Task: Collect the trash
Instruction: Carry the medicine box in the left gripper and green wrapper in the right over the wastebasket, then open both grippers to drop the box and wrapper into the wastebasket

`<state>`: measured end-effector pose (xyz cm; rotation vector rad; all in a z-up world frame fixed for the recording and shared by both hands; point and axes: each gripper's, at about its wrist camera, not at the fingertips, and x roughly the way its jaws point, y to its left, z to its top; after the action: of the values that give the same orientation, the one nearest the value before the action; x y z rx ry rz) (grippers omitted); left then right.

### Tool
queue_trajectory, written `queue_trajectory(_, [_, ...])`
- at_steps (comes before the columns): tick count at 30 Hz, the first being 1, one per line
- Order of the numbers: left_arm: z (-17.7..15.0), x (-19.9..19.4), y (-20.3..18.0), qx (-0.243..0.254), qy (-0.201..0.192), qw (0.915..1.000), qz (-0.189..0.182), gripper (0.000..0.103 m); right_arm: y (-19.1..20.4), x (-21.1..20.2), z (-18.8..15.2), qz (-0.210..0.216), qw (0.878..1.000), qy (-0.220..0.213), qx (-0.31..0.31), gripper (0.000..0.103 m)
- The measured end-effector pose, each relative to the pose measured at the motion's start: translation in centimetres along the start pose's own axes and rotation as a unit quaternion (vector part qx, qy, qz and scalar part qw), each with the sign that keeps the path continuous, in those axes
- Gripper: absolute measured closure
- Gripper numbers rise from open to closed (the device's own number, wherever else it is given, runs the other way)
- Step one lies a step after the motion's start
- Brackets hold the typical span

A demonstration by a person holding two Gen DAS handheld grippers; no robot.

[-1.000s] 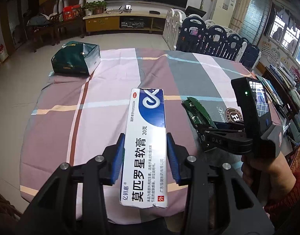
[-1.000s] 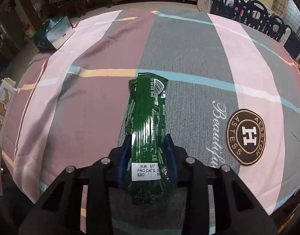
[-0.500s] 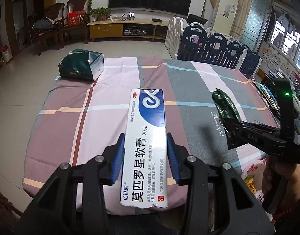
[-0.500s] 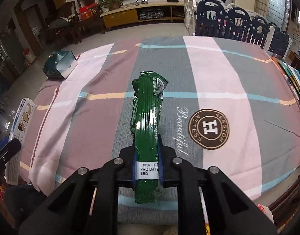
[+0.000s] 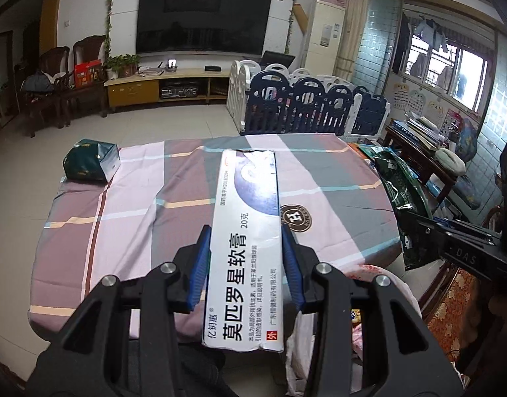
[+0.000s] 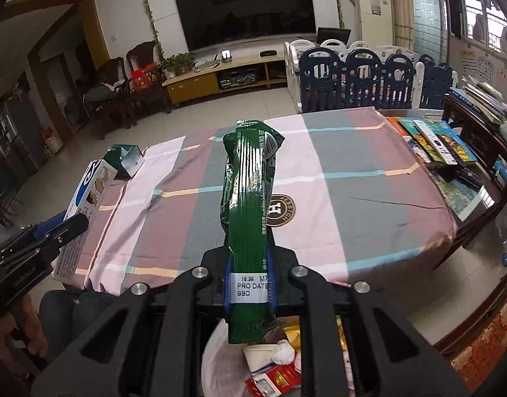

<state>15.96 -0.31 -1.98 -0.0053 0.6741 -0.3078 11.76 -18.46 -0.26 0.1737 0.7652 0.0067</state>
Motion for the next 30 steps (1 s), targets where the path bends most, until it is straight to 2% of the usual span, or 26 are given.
queue_trajectory(2, [-0.1, -1.7, -2.6, 0.016, -0.013, 0.9998, 0.003, 0.061, -1.0, -2.8, -1.2, -0.016, 1.000, -0.012, -0.003, 0.086])
queue_trajectory(5, [-0.6, -3.5, -6.0, 0.027, -0.015, 0.9990, -0.032, 0.061, -2.6, -6.4, -2.8, -0.039, 0.999, -0.030, -0.002, 0.086])
queue_trajectory(12, [-3.4, -6.1, -13.1, 0.073, -0.016, 0.9940, -0.080, 0.061, -6.1, -12.3, -5.5, -0.044, 0.998, -0.046, 0.021, 0.086])
queue_trajectory(15, [-4.8, -5.9, -15.9, 0.104, -0.005, 0.9903, -0.092, 0.061, -7.1, -13.2, -6.4, -0.040, 0.998, -0.045, 0.025, 0.086])
queue_trajectory(19, [-6.1, -4.5, -17.7, 0.125, 0.011, 0.9869, -0.101, 0.061, -8.0, -13.0, -7.7, -0.039, 0.998, -0.033, 0.032, 0.086])
queue_trajectory(22, [-6.8, -3.4, -18.2, 0.131, 0.026, 0.9854, -0.105, 0.061, -8.7, -12.4, -8.2, -0.039, 0.998, -0.021, 0.046, 0.086])
queue_trajectory(27, [-7.6, -1.2, -18.3, 0.130, 0.062, 0.9801, -0.137, 0.058, -9.2, -11.4, -9.0, -0.039, 0.997, -0.002, 0.062, 0.086])
queue_trajectory(29, [-8.0, -0.4, -18.4, 0.128, 0.077, 0.9768, -0.153, 0.054, -9.3, -11.1, -9.3, -0.037, 0.997, 0.004, 0.068, 0.086])
queue_trajectory(30, [-8.3, 0.2, -18.4, 0.129, 0.091, 0.9750, -0.157, 0.045, -9.3, -11.0, -9.4, -0.036, 0.997, 0.007, 0.070, 0.086])
